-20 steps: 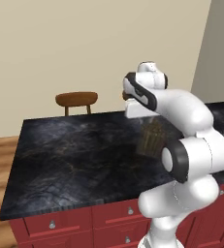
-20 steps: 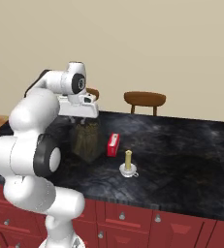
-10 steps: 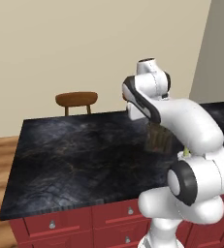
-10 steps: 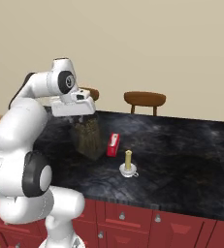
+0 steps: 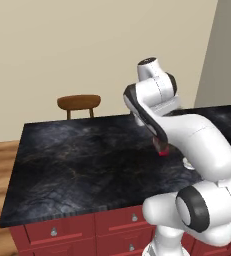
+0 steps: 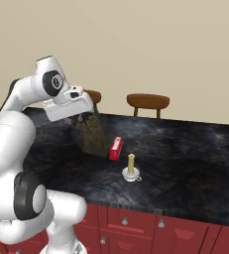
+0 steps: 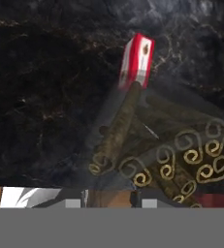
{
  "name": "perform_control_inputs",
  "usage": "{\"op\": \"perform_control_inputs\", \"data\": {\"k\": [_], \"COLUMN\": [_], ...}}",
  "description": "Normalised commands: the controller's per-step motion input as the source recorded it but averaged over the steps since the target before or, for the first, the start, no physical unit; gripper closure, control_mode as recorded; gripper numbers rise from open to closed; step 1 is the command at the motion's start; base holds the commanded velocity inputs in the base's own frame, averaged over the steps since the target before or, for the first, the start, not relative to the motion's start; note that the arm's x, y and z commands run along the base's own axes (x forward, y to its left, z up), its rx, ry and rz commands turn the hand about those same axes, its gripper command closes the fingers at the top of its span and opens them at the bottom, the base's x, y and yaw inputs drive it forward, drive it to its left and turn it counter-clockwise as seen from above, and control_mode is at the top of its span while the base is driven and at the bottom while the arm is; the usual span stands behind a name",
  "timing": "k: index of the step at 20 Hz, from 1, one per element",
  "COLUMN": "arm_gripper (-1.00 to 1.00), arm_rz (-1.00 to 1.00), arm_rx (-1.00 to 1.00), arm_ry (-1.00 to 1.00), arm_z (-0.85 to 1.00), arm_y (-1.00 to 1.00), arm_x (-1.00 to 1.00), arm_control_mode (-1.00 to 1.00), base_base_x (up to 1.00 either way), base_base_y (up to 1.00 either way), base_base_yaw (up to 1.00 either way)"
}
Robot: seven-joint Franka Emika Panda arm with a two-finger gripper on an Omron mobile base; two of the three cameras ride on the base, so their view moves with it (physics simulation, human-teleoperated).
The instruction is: Pick the jar and candle from the dining table and place them in the open cabinet. Close the cabinet after placing the objects.
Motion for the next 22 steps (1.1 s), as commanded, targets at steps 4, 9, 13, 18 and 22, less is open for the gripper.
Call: {"op": "perform_control_inputs", "data": {"k": [4, 9, 13, 18, 22], "arm_gripper": [1.00, 1.00, 1.00, 1.00, 1.00], "arm_rz": [0.29, 0.29, 0.09, 0.00, 0.00], "arm_rx": [-0.07, -0.05, -0.01, 0.00, 0.00], "arm_ry": [0.00, 0.00, 0.00, -0.02, 0.00], "arm_z": [0.13, 0.13, 0.01, 0.00, 0.00], "arm_y": [-0.06, -0.02, -0.01, 0.00, 0.00], "arm_x": [0.00, -0.08, -0.05, -0.06, 0.00], "arm_control_mode": [-1.00, -1.00, -1.00, -1.00, 1.00], "base_base_x": [0.00, 0.00, 0.00, 0.00, -0.69], "base_base_y": [0.00, 0.00, 0.00, 0.00, 0.04], "base_base_yaw": [0.00, 0.00, 0.00, 0.00, -0.07]}}
